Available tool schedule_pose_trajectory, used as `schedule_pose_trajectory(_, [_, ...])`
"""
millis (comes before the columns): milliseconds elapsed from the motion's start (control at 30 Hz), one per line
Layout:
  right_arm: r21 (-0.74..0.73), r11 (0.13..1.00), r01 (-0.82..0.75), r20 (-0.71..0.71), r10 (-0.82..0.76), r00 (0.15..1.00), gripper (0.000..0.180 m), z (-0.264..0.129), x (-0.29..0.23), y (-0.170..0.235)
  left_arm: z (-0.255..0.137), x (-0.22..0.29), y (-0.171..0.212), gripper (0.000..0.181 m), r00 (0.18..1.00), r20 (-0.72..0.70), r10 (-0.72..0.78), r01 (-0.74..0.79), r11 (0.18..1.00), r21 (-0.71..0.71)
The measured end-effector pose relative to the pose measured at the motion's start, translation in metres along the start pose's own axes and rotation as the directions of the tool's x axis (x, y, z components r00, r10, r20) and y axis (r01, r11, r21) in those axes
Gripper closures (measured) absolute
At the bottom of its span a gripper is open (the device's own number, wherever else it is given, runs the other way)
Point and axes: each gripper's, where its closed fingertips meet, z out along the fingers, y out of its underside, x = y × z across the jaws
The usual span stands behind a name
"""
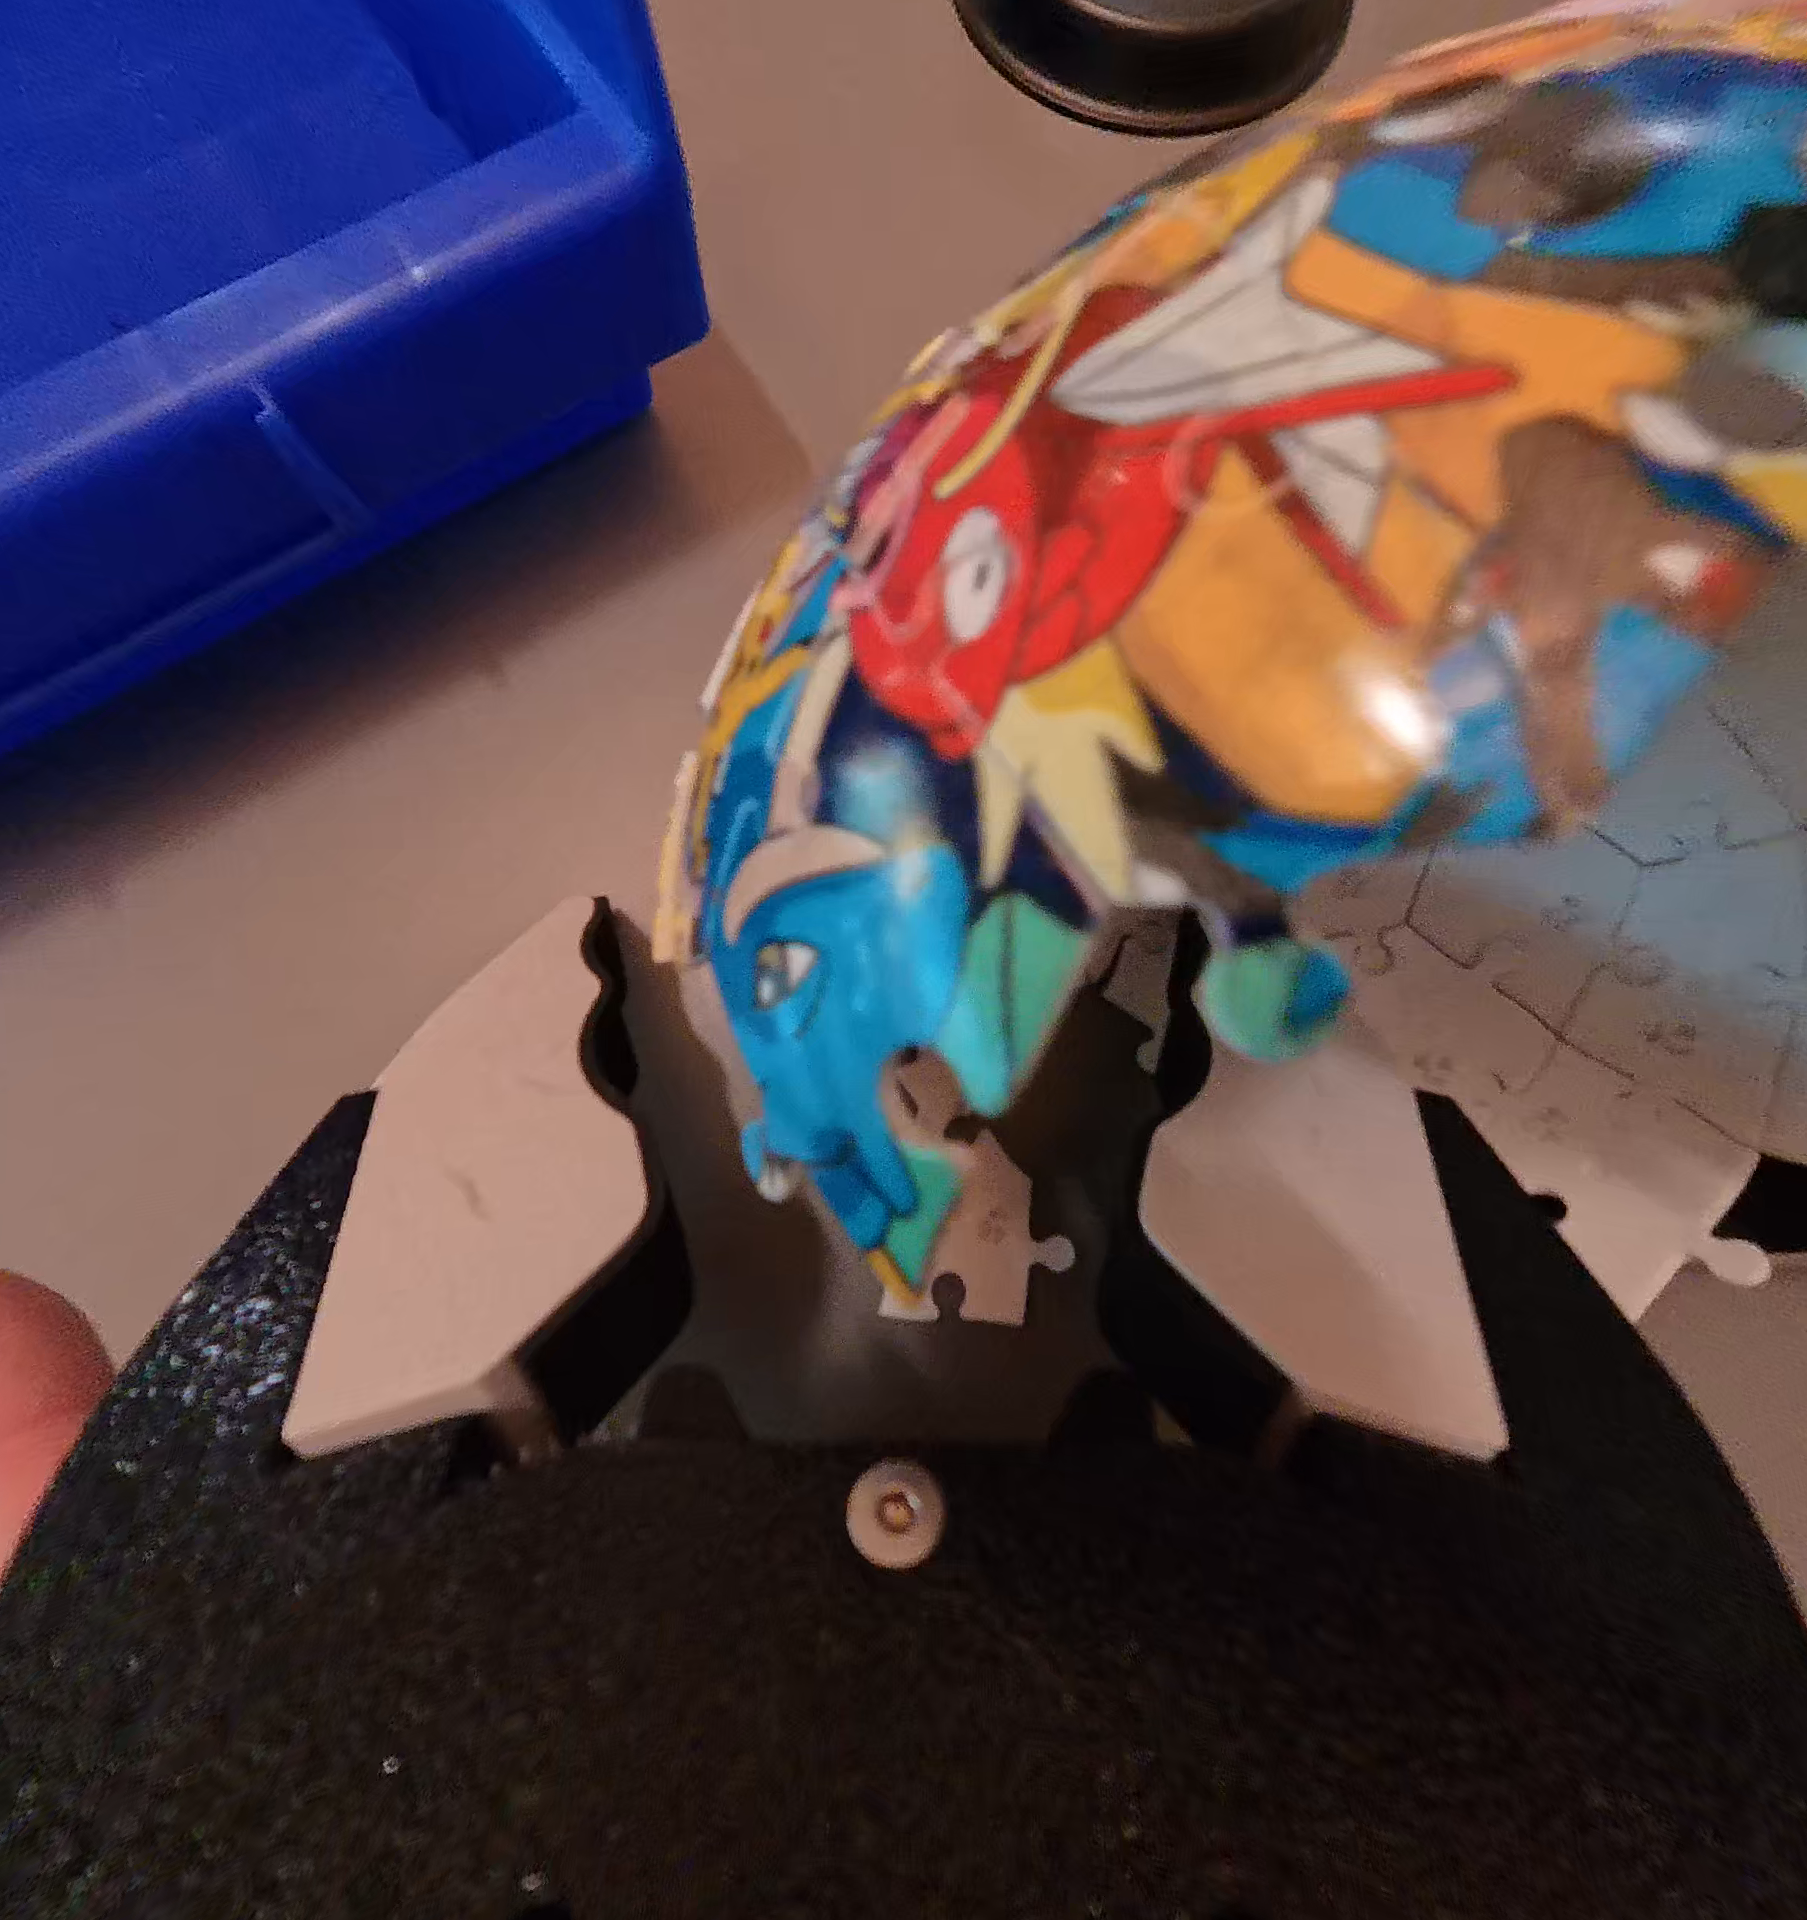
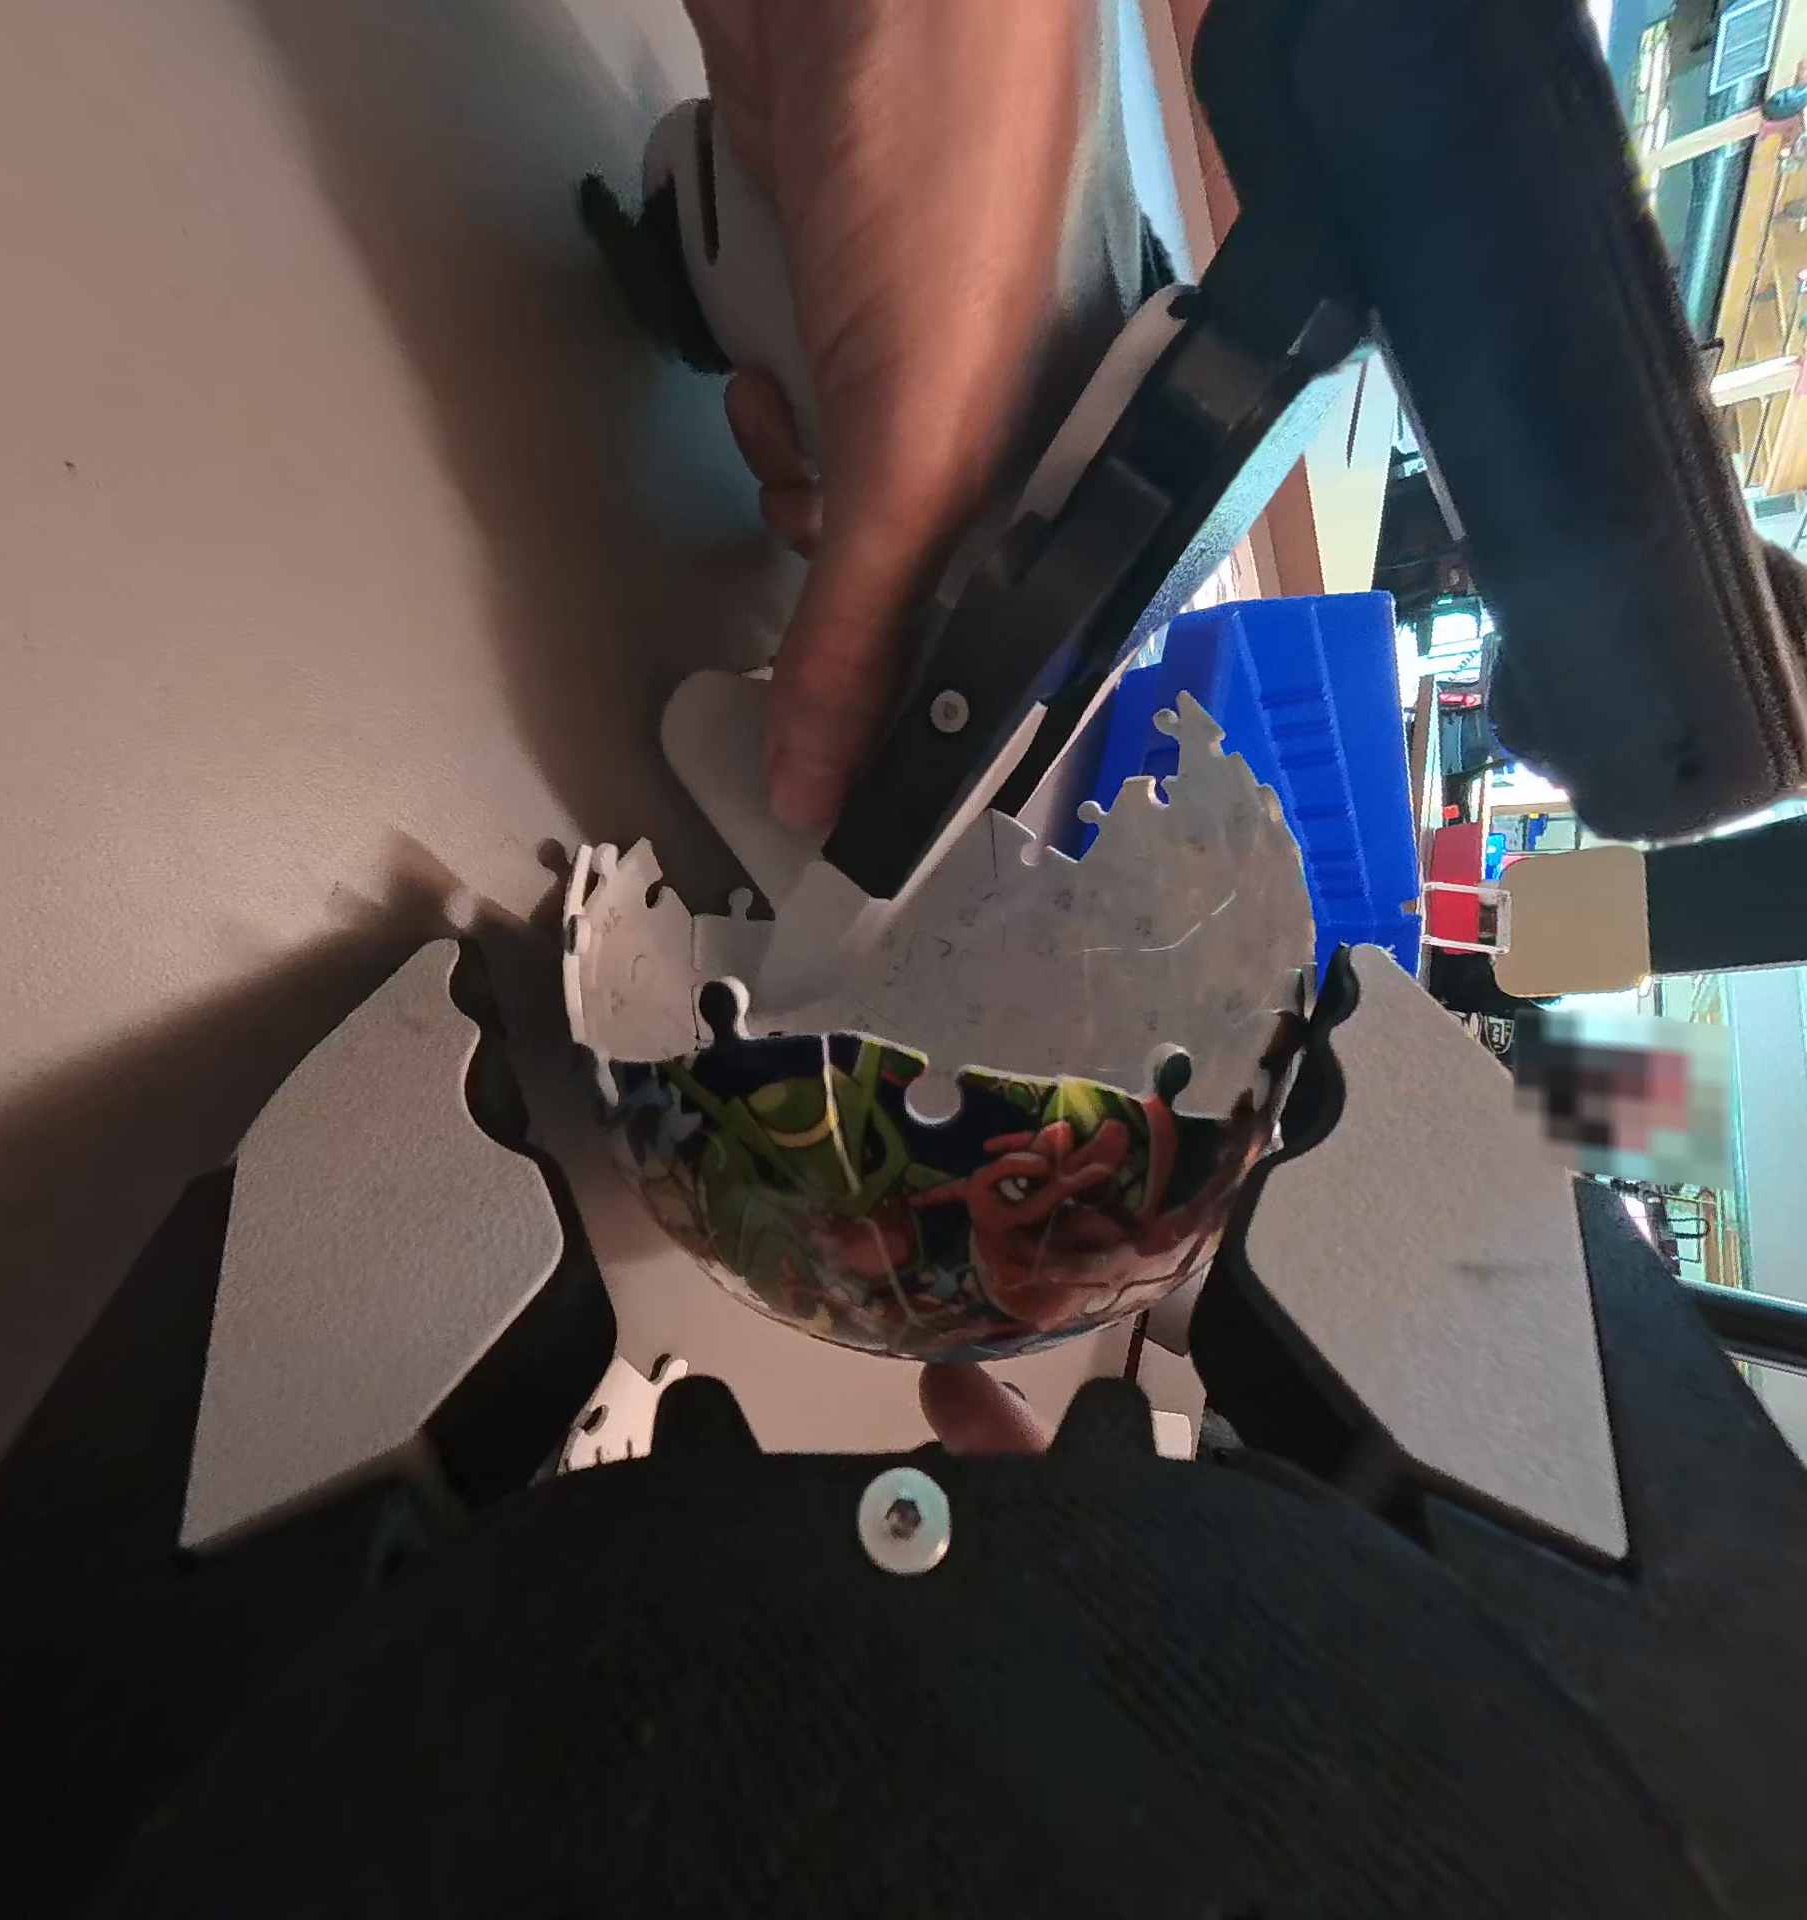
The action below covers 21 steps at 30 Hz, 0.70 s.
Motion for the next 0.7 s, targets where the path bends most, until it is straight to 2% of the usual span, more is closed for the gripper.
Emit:
schedule_pose_trajectory(267, [-0.002, 1.0, -0.009, 0.003, 0.009, 1.0, 0.037, 0.0, 0.0, 0.001, 0.002, 0.002, -0.002, 0.081, 1.0, -0.013, 0.004, -0.004, 1.0, 0.0])
schedule_pose_trajectory(367, [-0.001, 1.0, -0.006, 0.003, 0.006, 1.0, 0.037, 0.0, 0.0, 0.001, 0.002, 0.008, -0.004, 0.089, 0.999, -0.038, 0.035, -0.034, 0.999, 0.011])
schedule_pose_trajectory(467, [-0.002, 1.0, -0.013, 0.006, 0.013, 1.0, 0.037, 0.0, 0.0, 0.001, 0.003, 0.002, -0.004, 0.077, 0.999, -0.009, 0.04, -0.04, 0.999, 0.008])
schedule_pose_trajectory(567, [-0.007, 1.0, -0.006, 0.013, 0.006, 1.0, 0.037, 0.0, 0.0, 0.003, 0.004, 0.008, -0.005, 0.088, 0.996, -0.058, 0.067, -0.066, 0.998, 0.009])
schedule_pose_trajectory(700, [-0.004, 1.0, -0.016, 0.043, 0.017, 0.999, 0.035, -0.002, 0.0, 0.008, 0.006, 0.009, -0.005, 0.085, 0.99, -0.082, 0.112, -0.113, 0.994, -0.008])
